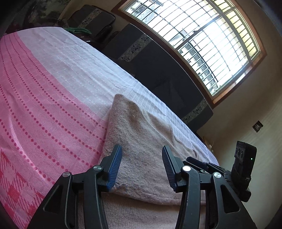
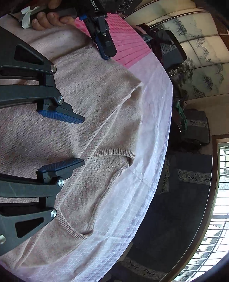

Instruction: Fold small clothes

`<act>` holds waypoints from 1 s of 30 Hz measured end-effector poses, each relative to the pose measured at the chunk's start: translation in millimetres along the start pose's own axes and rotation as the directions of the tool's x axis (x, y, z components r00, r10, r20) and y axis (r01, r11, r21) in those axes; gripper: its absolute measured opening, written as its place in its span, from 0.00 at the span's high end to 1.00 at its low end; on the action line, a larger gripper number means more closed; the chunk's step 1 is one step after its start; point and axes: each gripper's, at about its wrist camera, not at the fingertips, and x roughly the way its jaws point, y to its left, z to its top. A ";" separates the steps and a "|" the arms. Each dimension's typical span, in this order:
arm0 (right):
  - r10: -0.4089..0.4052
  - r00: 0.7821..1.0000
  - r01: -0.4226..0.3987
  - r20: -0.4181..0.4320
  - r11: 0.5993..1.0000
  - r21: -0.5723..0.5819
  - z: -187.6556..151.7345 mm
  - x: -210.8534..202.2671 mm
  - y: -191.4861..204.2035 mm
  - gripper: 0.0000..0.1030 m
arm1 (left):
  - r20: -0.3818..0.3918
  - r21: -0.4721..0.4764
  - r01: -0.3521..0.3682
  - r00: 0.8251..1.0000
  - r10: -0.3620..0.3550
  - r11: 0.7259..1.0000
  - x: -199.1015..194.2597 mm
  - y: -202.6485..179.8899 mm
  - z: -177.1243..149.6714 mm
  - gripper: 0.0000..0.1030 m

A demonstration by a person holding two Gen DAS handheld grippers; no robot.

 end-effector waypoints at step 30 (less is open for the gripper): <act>0.012 1.000 -0.015 -0.024 0.989 -0.148 25.4 25.2 26.3 0.97 | -0.002 -0.008 0.003 1.000 -0.003 1.000 0.7 -3.8 -0.4 0.43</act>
